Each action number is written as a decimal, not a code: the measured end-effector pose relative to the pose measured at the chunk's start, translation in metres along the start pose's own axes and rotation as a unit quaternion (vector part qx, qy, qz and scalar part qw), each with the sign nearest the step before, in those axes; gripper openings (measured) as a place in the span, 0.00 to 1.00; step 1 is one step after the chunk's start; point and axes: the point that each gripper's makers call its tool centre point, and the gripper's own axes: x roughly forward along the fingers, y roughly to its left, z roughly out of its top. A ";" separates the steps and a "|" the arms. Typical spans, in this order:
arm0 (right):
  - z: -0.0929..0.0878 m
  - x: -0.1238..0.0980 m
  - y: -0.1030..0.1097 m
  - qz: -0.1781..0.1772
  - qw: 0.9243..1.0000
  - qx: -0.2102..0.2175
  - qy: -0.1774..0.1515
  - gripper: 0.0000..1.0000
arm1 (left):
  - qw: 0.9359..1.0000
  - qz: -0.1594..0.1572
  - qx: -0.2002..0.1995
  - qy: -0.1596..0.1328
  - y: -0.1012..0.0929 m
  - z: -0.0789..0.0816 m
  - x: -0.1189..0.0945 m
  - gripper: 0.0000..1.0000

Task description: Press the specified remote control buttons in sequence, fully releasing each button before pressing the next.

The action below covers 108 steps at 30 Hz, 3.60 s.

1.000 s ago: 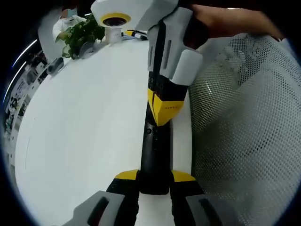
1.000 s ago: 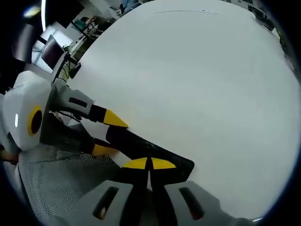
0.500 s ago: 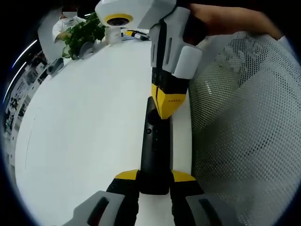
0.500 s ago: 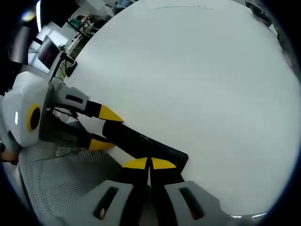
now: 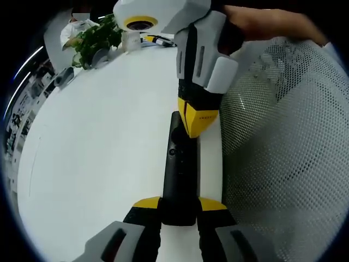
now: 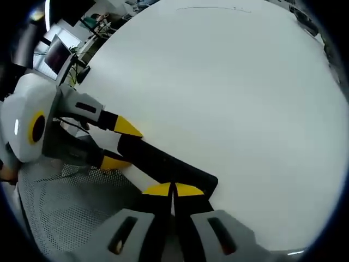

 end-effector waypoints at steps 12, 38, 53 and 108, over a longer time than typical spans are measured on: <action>0.000 0.000 0.001 -0.011 1.000 -0.021 0.001 0.00 | 1.000 0.000 0.000 -0.002 0.000 0.000 0.000 0.25; 0.011 -0.001 -0.002 -0.027 0.998 -0.060 -0.025 0.00 | 1.000 -0.004 0.009 -0.007 0.000 0.002 0.001 0.24; 0.013 0.001 -0.004 -0.037 0.997 -0.070 -0.005 0.00 | 1.000 -0.006 0.006 -0.015 0.000 0.003 0.001 0.24; 0.033 0.014 0.006 -0.008 0.993 0.022 0.117 0.00 | 1.000 -0.014 0.003 -0.028 0.001 0.004 0.002 0.24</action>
